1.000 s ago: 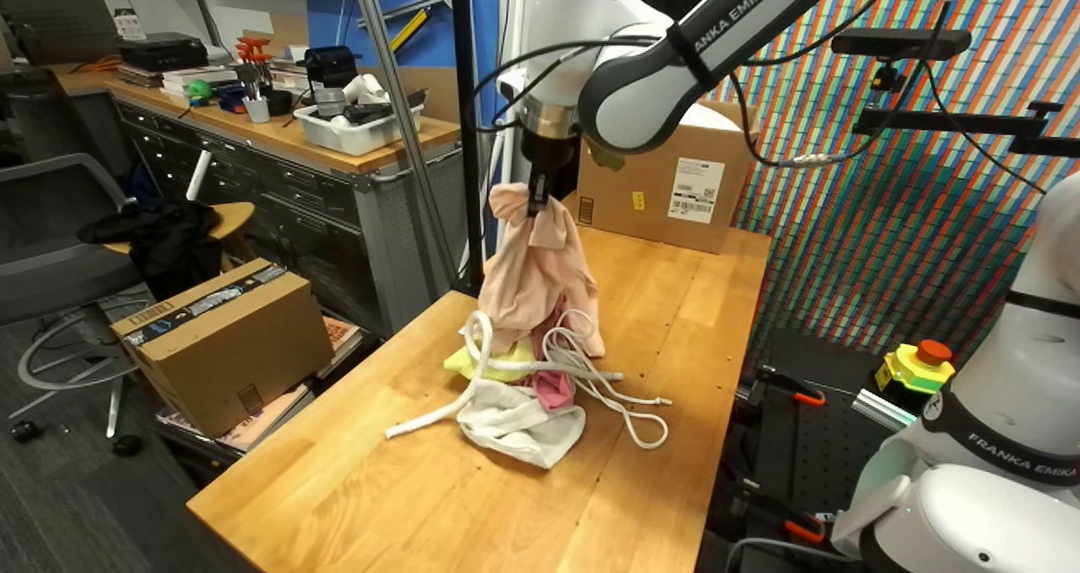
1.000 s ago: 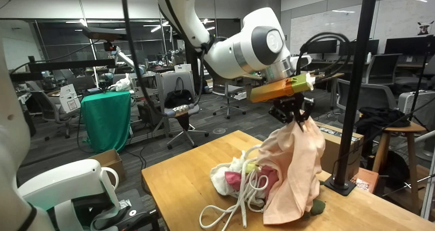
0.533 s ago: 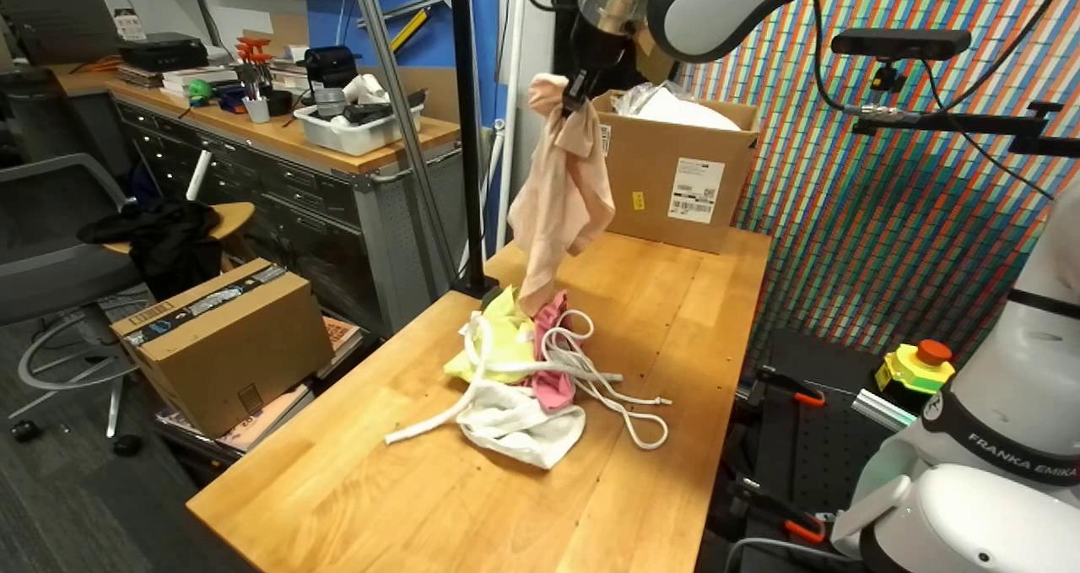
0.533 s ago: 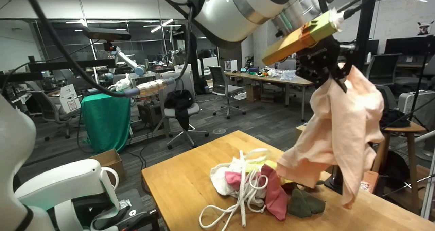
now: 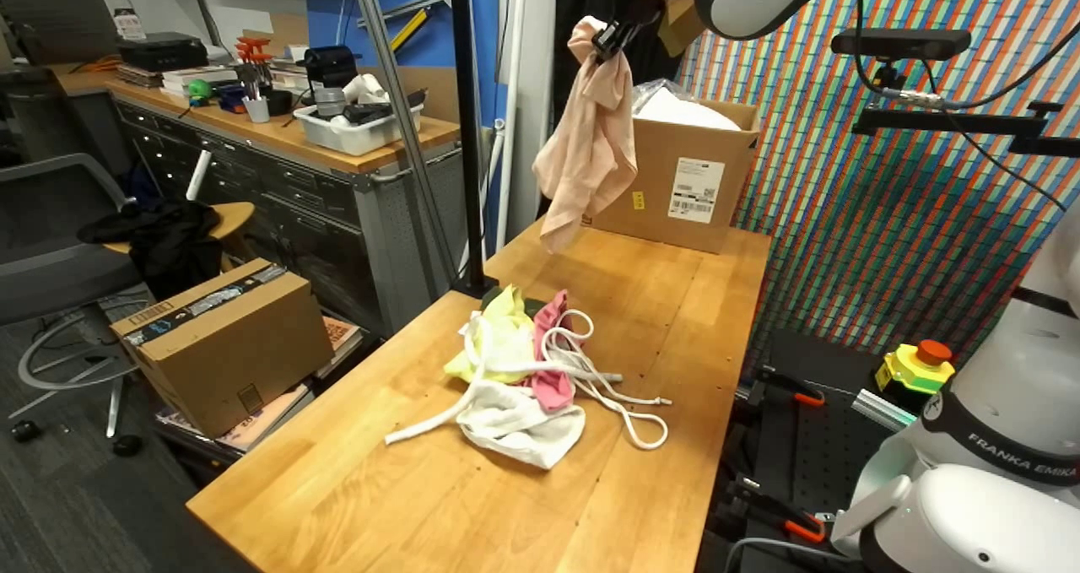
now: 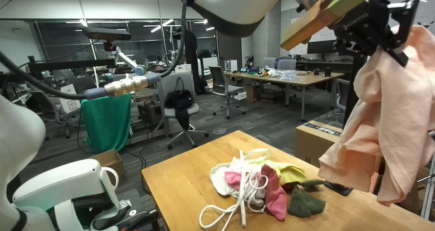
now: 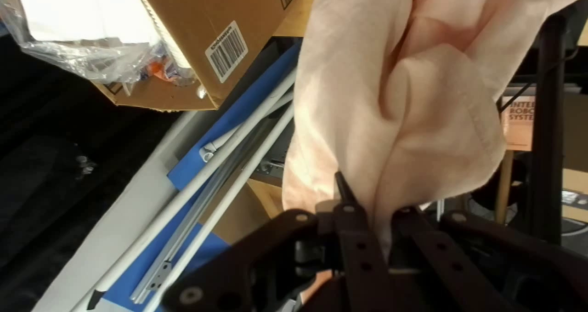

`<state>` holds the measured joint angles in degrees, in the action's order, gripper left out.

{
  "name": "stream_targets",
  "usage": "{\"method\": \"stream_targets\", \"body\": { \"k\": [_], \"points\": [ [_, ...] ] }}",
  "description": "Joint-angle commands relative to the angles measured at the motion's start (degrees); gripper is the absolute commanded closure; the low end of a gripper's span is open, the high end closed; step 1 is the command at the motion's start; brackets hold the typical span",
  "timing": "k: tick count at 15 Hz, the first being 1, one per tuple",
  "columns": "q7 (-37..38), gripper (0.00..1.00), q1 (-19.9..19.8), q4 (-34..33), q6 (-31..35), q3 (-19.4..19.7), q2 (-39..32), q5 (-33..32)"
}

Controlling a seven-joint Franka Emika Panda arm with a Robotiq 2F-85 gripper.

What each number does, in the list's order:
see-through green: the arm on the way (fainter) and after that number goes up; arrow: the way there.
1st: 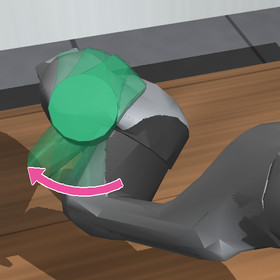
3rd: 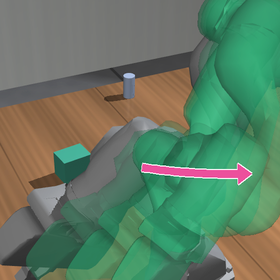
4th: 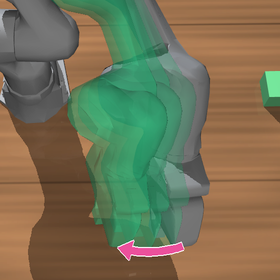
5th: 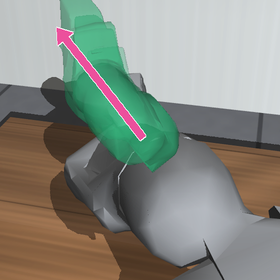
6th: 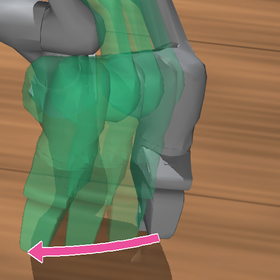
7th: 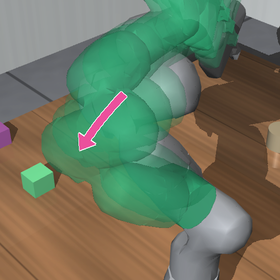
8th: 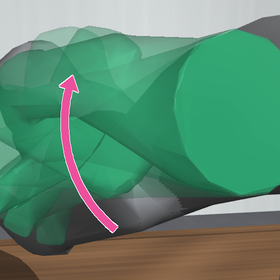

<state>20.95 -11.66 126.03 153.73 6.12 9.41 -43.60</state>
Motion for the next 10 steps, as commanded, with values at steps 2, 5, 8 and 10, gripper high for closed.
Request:
{"method": "stream_targets", "body": {
  "k": [2, 5, 8, 10],
  "points": [
    [12.2, 0.95, -3.0, -2.1, 4.6, 0.0, -3.4, -7.7],
    [20.1, 0.95, -4.4, -3.6, 6.9, 0.2, -7.4, -12.1],
    [31.1, 0.95, -5.4, -6.5, 7.7, 0.5, -12.2, -19.9],
    [40.1, 0.95, -5.4, -9.7, 6.2, 1.1, -15.5, -27.1]
  ]
}}
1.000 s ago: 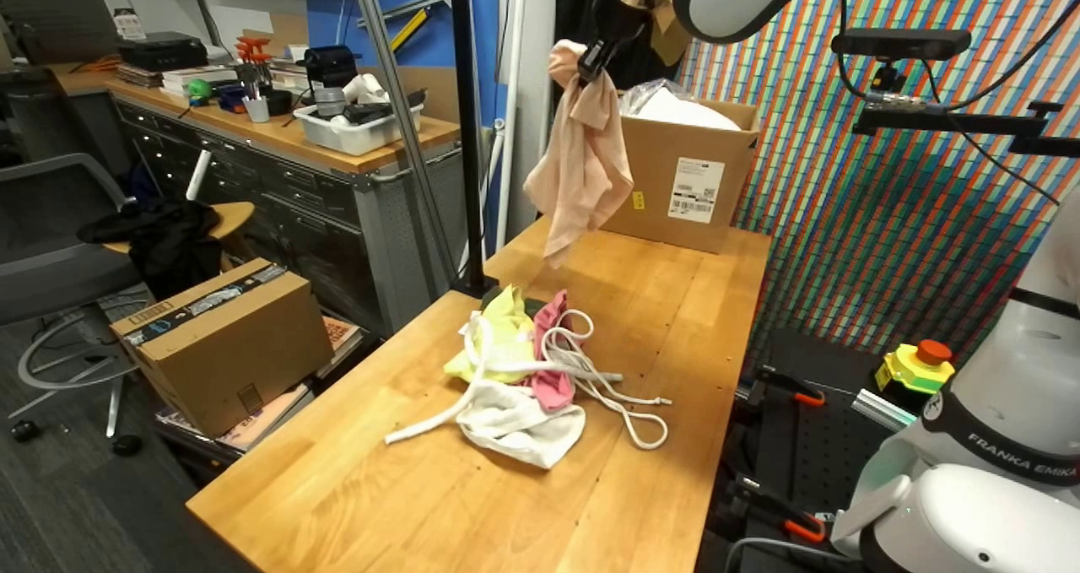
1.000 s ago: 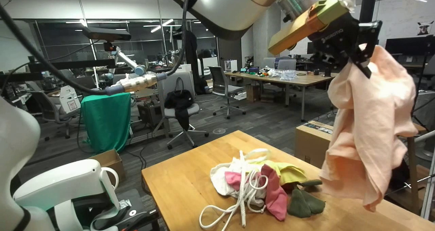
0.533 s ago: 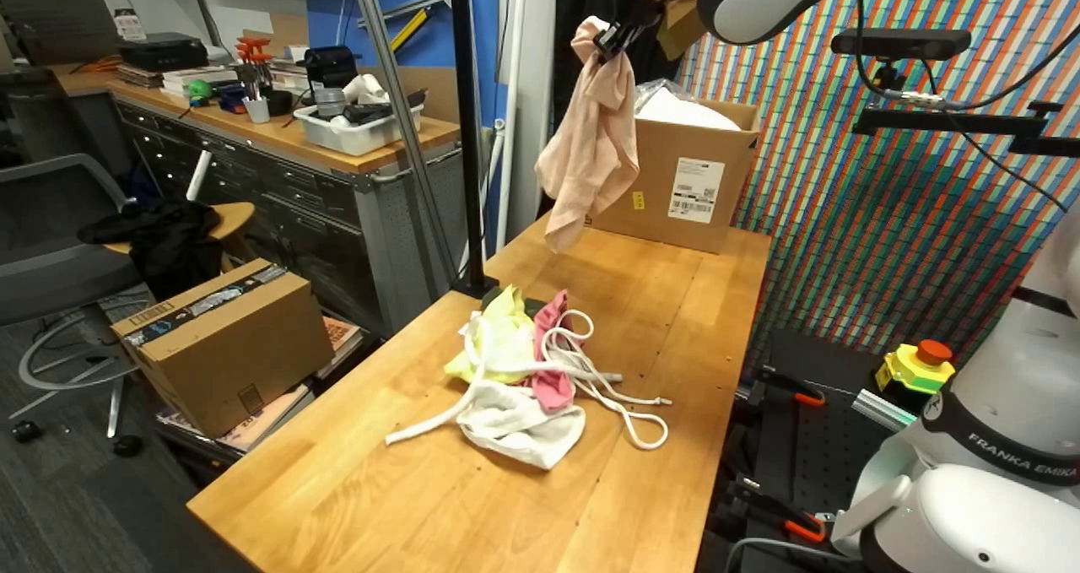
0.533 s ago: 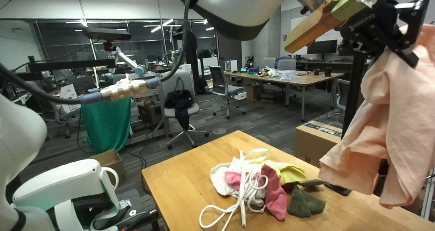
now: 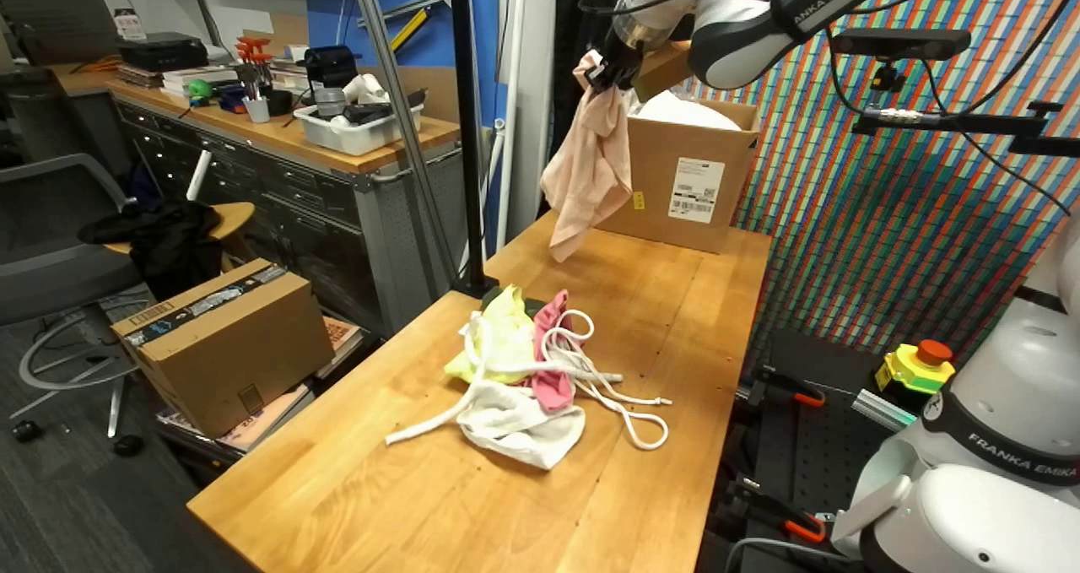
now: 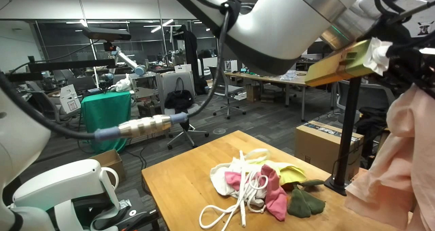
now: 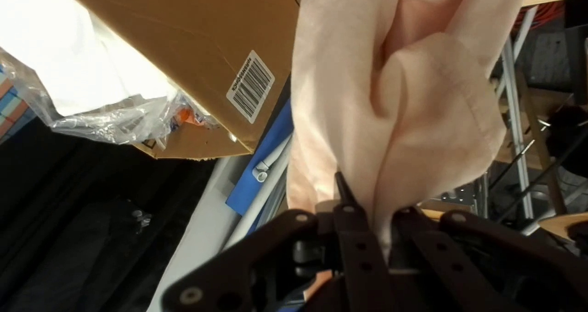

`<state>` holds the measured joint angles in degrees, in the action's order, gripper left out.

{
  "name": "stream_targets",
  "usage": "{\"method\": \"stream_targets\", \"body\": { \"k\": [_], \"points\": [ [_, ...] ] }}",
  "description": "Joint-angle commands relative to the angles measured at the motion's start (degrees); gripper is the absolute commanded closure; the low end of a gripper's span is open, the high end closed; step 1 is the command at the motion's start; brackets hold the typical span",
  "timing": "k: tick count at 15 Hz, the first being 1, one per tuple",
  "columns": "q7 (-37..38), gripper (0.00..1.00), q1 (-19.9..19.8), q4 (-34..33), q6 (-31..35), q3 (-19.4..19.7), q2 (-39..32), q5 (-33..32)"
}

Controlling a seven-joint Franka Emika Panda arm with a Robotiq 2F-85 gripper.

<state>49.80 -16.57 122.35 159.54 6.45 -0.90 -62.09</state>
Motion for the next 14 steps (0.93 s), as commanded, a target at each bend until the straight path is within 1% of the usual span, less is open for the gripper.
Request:
{"method": "stream_targets", "body": {
  "k": [1, 3, 5, 7, 8, 9, 11, 13, 14],
  "points": [
    [15.7, 0.95, -0.3, -7.6, -0.5, 1.2, -6.8, -12.0],
    [23.6, 0.95, 0.1, -10.6, -2.6, 2.0, -9.8, -17.8],
    [30.0, 0.95, 0.3, -13.0, -4.7, 2.6, -12.4, -21.8],
    [33.6, 0.94, 0.3, -14.6, -6.7, 2.6, -14.6, -24.0],
    [34.8, 0.9, 0.3, -15.1, -7.5, 2.6, -15.4, -24.5],
    [35.5, 0.66, 0.3, -15.5, -8.2, 2.5, -16.0, -25.0],
    [35.4, 0.64, 0.4, -15.8, -9.4, 2.3, -17.0, -25.3],
    [34.4, 0.49, 0.7, -15.5, -10.1, 2.2, -17.3, -25.5],
    [33.5, 0.4, 0.8, -15.0, -10.3, 2.1, -17.2, -25.5]
  ]
}}
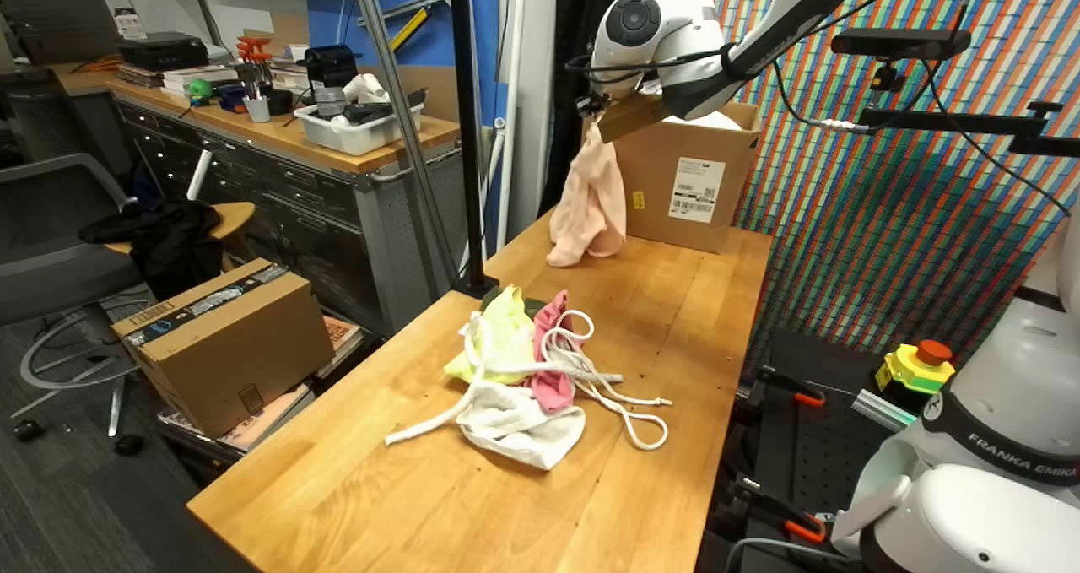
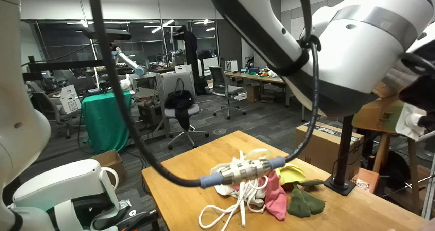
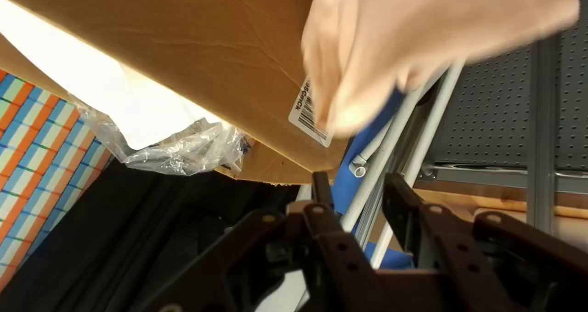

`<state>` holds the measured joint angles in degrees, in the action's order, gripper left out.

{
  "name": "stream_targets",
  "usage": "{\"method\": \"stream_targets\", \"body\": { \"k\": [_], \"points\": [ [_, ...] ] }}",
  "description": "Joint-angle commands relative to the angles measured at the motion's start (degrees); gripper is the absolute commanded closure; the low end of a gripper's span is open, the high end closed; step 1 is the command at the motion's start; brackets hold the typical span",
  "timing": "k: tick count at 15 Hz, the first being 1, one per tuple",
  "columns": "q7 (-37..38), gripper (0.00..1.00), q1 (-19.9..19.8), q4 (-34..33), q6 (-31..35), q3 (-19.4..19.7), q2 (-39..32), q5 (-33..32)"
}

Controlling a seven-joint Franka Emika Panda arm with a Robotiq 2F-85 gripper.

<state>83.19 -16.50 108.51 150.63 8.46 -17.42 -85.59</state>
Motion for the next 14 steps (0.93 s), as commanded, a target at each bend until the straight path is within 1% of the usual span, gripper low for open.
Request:
{"method": "stream_targets", "body": {
  "k": [1, 5, 6, 8, 11, 13, 14],
  "points": [
    [-1.0, 0.33, 1.8, -0.6, -1.2, 1.1, -0.4, -1.7],
    [-9.0, 0.03, 2.9, 4.7, 0.5, -0.2, 2.4, 0.0],
    [-11.9, 0.0, 3.3, 6.9, 2.2, -0.8, 3.5, 0.7],
    [-15.3, 0.0, 4.5, 11.1, 4.4, -1.9, 5.2, 1.7],
    [-19.1, 0.0, 6.0, 18.0, 6.0, -5.3, 7.5, 2.0],
    [-22.7, 0.0, 6.9, 21.7, 7.3, -7.4, 8.3, 3.9],
    [-25.9, 0.0, 7.2, 23.5, 7.6, -8.5, 8.6, 6.1]
  ]
}}
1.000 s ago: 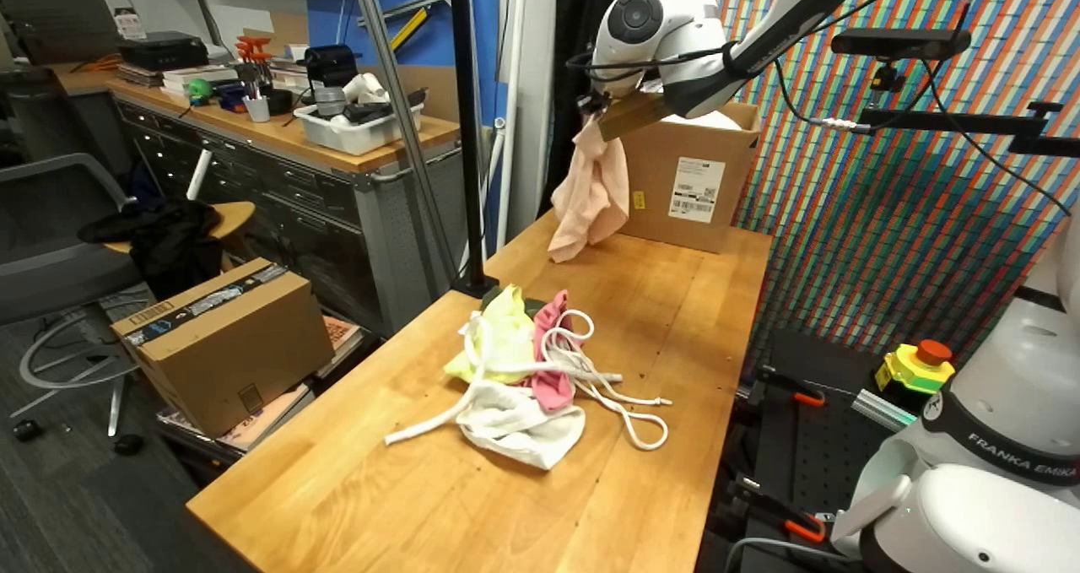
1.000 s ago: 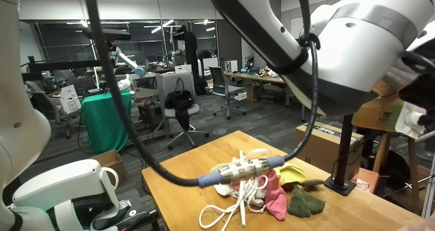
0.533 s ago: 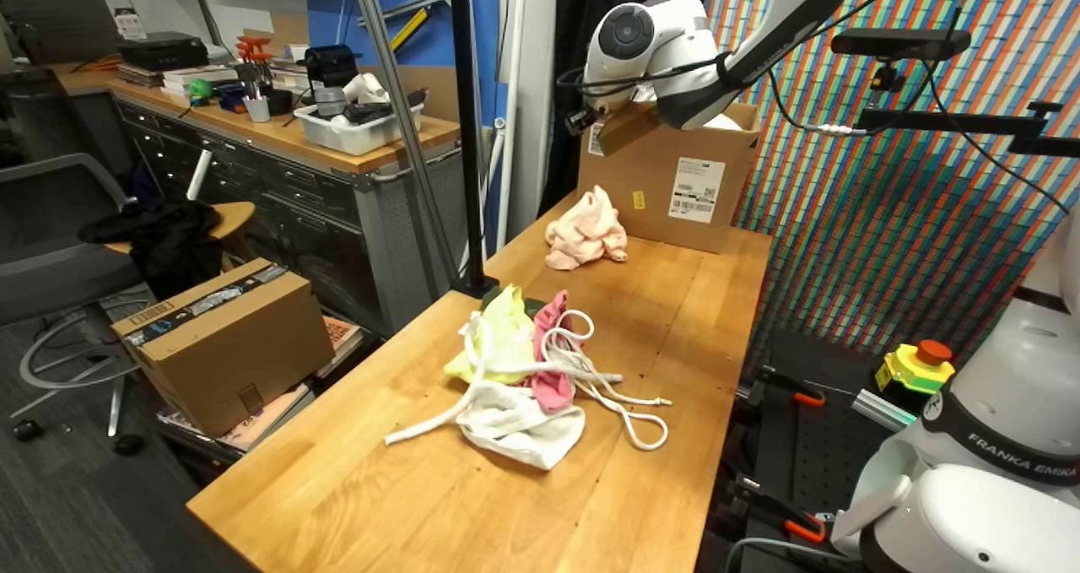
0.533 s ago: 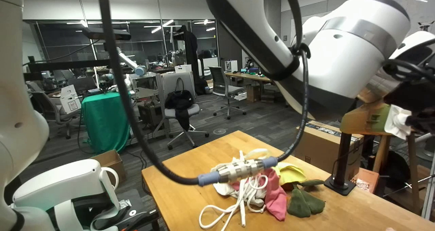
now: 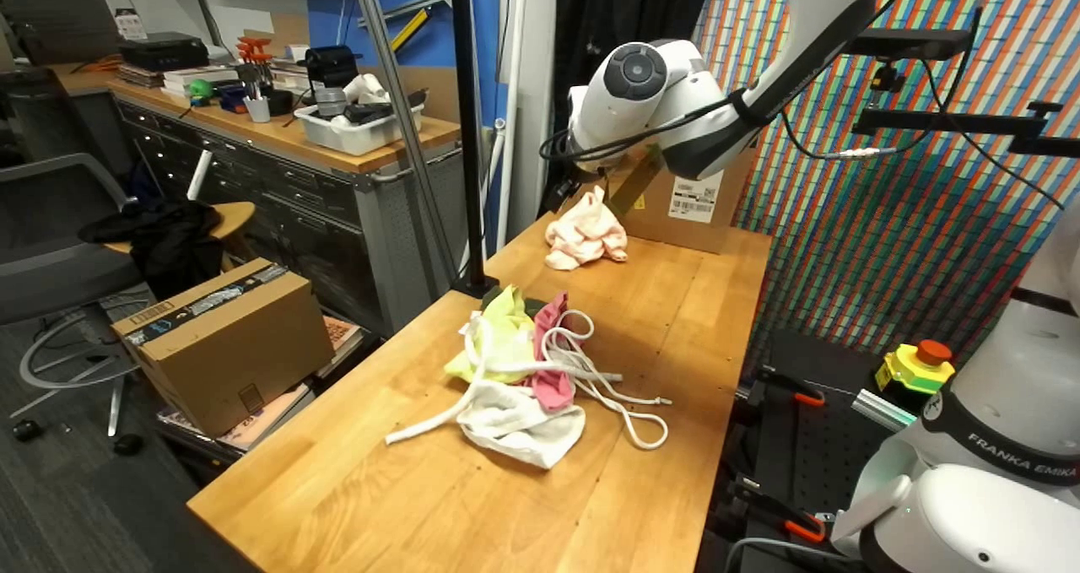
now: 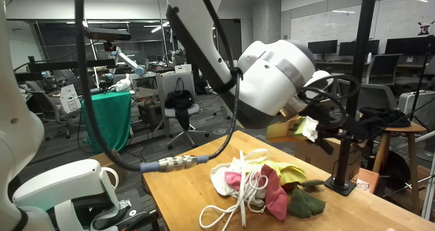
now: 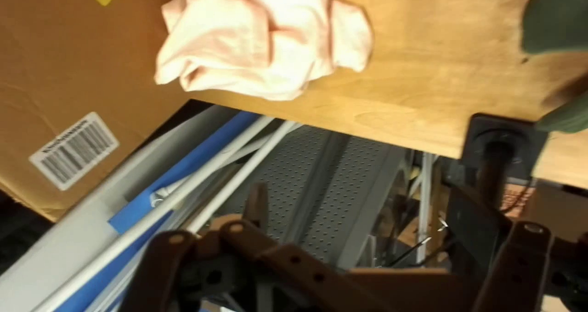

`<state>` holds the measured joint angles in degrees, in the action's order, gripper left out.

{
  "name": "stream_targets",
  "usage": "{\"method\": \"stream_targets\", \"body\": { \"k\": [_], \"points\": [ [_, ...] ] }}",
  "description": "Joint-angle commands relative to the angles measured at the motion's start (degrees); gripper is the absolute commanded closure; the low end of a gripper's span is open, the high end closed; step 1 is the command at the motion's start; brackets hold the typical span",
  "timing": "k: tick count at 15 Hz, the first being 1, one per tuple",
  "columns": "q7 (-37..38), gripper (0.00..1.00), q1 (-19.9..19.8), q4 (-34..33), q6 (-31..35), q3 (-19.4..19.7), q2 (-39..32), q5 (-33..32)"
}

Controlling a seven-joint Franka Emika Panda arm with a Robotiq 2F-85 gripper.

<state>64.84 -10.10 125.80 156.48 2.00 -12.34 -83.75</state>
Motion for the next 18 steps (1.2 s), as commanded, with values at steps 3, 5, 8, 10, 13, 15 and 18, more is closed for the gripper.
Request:
{"method": "stream_targets", "body": {
  "k": [3, 5, 8, 10, 13, 15, 18],
  "points": [
    [-16.3, 0.0, 1.5, 10.3, 1.2, -4.9, 3.1, 11.9],
    [-21.3, 0.0, 1.6, 11.7, 0.5, -6.7, 2.4, 17.8],
    [-28.8, 0.0, 1.1, 12.2, 0.7, -8.8, 1.6, 25.5],
    [-31.1, 0.0, 1.3, 11.3, 1.0, -9.3, 0.9, 27.1],
    [-34.6, 0.0, 1.0, 10.6, 1.2, -10.3, 0.2, 30.7],
    [-36.9, 0.0, 1.1, 11.0, 1.2, -11.0, 0.8, 33.3],
    [-41.8, 0.0, 0.5, 11.6, 1.9, -12.5, 1.1, 39.1]
  ]
}}
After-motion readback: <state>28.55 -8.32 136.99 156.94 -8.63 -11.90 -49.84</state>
